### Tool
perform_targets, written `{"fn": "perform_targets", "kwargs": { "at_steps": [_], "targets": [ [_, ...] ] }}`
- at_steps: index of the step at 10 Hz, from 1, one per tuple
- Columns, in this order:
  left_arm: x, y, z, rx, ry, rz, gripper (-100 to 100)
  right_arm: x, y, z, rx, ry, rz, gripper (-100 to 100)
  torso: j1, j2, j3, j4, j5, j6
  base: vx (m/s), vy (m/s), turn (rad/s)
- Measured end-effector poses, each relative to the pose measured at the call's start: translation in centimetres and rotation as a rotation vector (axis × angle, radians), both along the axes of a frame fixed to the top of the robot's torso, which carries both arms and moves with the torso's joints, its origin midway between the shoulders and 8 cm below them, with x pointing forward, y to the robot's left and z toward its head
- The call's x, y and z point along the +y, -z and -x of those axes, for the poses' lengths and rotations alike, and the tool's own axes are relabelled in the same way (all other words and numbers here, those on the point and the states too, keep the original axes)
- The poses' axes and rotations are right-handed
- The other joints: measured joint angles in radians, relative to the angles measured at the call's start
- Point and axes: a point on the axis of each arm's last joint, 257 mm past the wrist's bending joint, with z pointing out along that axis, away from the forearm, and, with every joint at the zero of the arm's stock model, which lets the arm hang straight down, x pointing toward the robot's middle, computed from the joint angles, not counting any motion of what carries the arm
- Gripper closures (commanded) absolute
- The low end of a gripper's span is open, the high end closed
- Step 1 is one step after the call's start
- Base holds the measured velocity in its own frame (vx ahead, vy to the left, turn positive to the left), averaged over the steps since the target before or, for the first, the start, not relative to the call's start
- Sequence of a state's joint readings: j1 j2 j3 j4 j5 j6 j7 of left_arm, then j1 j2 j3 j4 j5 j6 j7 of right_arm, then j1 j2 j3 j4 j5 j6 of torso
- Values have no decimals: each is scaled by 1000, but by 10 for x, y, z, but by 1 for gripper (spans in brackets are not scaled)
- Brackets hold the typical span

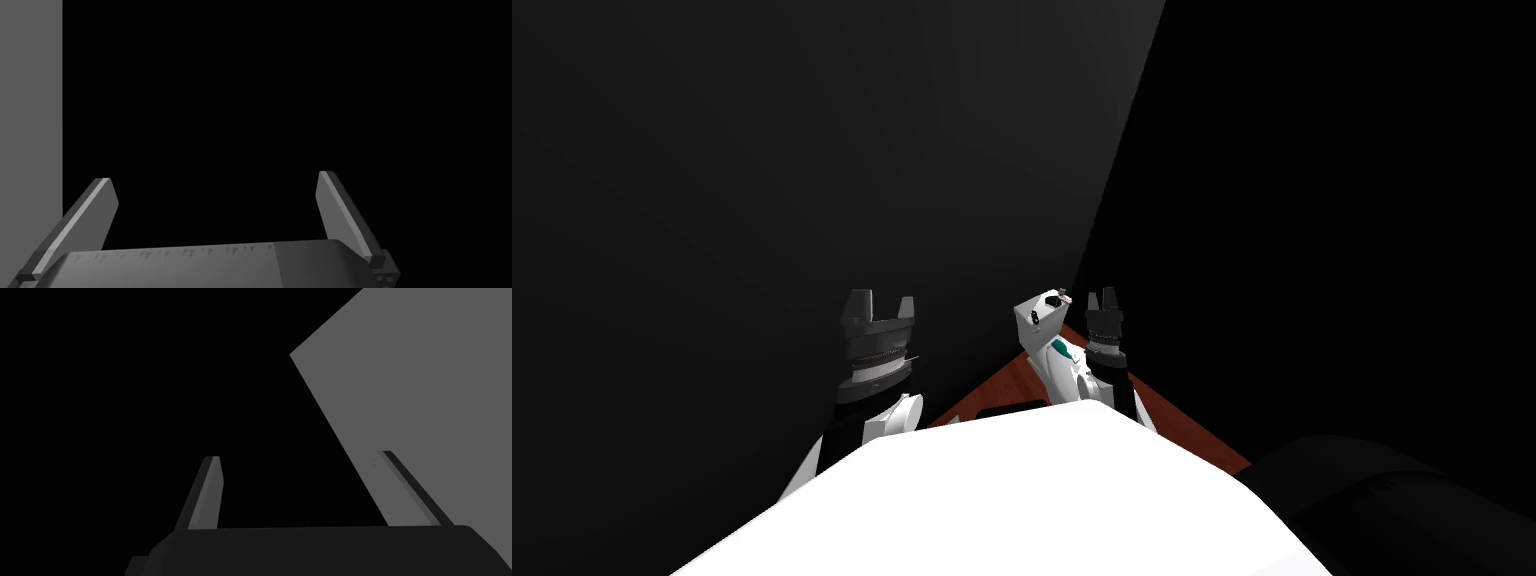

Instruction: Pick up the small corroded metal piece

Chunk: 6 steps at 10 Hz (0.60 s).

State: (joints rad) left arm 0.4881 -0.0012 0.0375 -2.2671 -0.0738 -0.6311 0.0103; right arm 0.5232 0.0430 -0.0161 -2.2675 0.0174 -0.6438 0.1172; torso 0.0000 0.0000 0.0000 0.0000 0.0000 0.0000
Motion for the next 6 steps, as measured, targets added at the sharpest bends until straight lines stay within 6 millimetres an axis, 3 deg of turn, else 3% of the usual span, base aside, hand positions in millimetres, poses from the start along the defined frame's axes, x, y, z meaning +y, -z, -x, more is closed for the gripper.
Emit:
{"fn": "perform_targets", "kwargs": {
  "at_steps": [6],
  "targets": [
    [0, 0, 0, 0, 0, 0, 0, 31, 21, -19, 99, -15, 272, -100, 2, -1, -1, 0, 0, 0, 10, 20, 14]
  ]
}}
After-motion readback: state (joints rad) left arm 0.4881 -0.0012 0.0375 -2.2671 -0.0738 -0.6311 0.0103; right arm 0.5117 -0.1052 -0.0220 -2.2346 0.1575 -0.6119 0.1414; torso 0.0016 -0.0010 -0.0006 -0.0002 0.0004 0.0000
